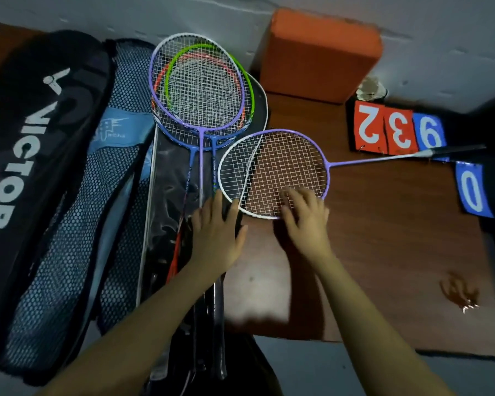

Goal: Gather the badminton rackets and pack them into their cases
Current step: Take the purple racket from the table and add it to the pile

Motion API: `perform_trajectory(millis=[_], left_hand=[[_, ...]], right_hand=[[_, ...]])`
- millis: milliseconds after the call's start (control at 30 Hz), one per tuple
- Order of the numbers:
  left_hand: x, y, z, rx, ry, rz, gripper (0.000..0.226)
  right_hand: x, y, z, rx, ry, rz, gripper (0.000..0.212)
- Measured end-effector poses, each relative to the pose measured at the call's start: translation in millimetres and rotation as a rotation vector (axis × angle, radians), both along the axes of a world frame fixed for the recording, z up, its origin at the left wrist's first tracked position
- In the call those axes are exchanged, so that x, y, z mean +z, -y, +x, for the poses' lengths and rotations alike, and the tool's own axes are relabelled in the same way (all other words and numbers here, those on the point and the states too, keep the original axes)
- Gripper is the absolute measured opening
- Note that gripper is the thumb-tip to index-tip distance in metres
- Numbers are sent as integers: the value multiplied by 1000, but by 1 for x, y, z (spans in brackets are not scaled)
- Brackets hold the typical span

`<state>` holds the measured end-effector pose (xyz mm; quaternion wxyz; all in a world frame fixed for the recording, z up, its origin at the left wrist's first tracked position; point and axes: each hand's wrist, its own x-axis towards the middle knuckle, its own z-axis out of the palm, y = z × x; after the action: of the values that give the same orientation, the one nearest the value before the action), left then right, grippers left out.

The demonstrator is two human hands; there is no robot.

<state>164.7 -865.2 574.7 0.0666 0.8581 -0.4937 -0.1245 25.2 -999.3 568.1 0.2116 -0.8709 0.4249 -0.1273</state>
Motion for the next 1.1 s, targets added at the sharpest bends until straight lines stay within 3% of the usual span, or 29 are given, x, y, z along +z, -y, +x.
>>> perform_trajectory(millis=[233, 533, 667, 933, 1100], left_hand=[[-1, 22, -5, 110, 7, 60, 65], [-1, 46, -14, 168, 7, 162, 74], [1, 48, -10, 189, -13, 145, 75], [1, 34, -14, 92, 67, 19, 54], [0, 18, -60, -29, -19, 89, 68]], right_hand=[[-5, 78, -3, -61, -236, -1, 81], [-1, 96, -15, 72, -287, -145, 60], [-2, 71, -35, 64, -248, -94, 56], [0, 30, -68, 160, -176, -96, 54], [-2, 18, -89, 113, -227, -187, 45]])
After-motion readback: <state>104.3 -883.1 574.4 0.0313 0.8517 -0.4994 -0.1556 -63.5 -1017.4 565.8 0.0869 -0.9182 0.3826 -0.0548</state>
